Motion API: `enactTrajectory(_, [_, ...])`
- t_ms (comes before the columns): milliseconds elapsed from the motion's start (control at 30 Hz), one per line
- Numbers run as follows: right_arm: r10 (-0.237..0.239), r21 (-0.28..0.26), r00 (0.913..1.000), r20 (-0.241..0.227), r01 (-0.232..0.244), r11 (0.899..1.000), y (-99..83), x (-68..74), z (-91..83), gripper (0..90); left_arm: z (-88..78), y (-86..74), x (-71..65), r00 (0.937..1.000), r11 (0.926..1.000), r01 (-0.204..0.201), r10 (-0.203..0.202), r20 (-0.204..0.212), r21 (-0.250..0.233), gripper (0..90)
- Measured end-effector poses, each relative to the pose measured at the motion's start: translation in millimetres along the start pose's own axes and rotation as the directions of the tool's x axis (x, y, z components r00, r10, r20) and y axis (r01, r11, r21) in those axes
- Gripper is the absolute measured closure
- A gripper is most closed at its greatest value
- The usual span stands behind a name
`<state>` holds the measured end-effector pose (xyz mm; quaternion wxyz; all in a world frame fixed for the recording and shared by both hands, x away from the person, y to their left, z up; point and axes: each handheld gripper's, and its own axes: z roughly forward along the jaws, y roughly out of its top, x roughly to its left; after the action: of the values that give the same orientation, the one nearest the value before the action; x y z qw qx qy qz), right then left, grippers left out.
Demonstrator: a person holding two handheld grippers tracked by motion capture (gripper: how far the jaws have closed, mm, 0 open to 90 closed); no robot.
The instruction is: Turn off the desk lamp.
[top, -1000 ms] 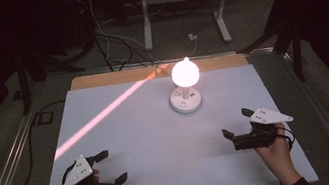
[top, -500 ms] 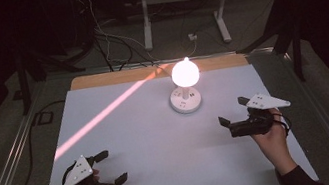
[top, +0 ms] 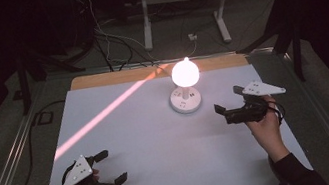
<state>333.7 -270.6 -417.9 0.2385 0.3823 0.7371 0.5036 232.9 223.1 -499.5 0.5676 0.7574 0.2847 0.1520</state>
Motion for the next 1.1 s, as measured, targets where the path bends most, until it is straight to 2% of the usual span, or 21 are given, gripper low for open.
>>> enactTrajectory(433, [-0.03,0.017,0.999,-0.034,0.031,0.999,11.6,6.4,29.5,0.0,-0.1,0.1,0.0,1.0,1.0,-0.002,0.002,0.002,0.001,0.5])
enactTrajectory(700, [-0.044,0.025,0.9984,-0.034,0.045,0.999,14.7,9.7,48.5,0.0,-0.4,0.4,0.1,1.0,1.0,0.0,0.0,0.003,-0.005,0.5])
enactTrajectory(1000, [-0.033,0.061,0.9969,-0.072,0.037,0.997,14.3,5.6,68.8,0.0,-1.0,0.3,0.6,1.0,1.0,0.003,-0.003,0.001,-0.007,0.5])
enactTrajectory(1033, [-0.029,0.078,0.9965,-0.078,0.035,0.996,13.2,4.3,74.9,0.0,-1.2,0.2,0.5,1.0,1.0,0.001,-0.001,0.001,-0.006,0.5])
enactTrajectory(1100, [-0.029,0.061,0.9977,-0.061,0.033,0.998,11.4,4.1,79.6,0.0,-1.2,0.4,0.6,1.0,1.0,0.001,-0.001,0.002,-0.007,0.5])
